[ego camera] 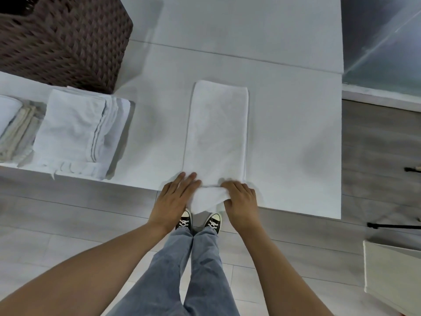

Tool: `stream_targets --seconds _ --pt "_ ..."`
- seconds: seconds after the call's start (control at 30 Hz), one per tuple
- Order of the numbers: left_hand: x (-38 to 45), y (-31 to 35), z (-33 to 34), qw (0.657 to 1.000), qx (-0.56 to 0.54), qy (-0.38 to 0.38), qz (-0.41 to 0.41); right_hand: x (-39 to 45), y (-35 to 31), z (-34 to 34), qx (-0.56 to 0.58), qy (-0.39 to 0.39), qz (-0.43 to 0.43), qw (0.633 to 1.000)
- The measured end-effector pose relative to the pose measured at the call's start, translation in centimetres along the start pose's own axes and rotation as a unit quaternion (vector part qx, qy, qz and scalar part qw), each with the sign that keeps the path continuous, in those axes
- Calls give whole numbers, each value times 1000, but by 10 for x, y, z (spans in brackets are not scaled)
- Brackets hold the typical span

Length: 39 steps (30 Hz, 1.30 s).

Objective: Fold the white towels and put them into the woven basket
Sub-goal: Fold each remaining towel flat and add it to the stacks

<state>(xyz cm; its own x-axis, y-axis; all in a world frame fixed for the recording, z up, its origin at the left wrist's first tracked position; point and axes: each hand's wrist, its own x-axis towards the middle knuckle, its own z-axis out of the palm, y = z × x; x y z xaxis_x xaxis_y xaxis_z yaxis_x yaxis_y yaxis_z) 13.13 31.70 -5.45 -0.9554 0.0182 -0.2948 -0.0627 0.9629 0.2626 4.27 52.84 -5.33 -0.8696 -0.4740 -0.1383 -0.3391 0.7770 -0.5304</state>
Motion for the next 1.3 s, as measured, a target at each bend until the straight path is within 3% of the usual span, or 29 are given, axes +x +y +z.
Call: stream_targets --seconds 0.1,0.23,0.33,0.5,0.67,0.77,0.9,1.03,1.1,1.2,1.3 --pt "3 -2 -1 1000 9 9 5 -3 3 -4 -29 -30 -50 998" --pt "6 -8 -2 999 46 16 13 -30 16 -1 -161 -136 -99 972" --pt "9 -13 0 998 58 24 21 -40 18 8 -220 -113 -100 964" --pt "10 -17 3 999 26 17 36 -34 20 18 -217 -70 -102 968" --pt "9 -14 -6 996 -46 65 41 -12 19 -1 -95 3 -105 990" --pt "9 -7 -14 988 -112 107 24 -7 5 -28 44 6 5 999" --pt "7 10 -31 978 -167 114 -47 -15 -15 -52 233 -2 194 953" --pt "-2 23 -50 942 -291 74 -151 -16 -28 -75 432 59 245 866" --pt "-5 28 -56 920 -336 77 -187 -16 -31 -86 473 10 233 849" --pt "-3 28 -65 885 -390 96 -235 -13 -31 -86 460 -91 220 855" --pt "5 22 -71 871 -410 100 -250 -2 -30 -81 431 -76 224 871"
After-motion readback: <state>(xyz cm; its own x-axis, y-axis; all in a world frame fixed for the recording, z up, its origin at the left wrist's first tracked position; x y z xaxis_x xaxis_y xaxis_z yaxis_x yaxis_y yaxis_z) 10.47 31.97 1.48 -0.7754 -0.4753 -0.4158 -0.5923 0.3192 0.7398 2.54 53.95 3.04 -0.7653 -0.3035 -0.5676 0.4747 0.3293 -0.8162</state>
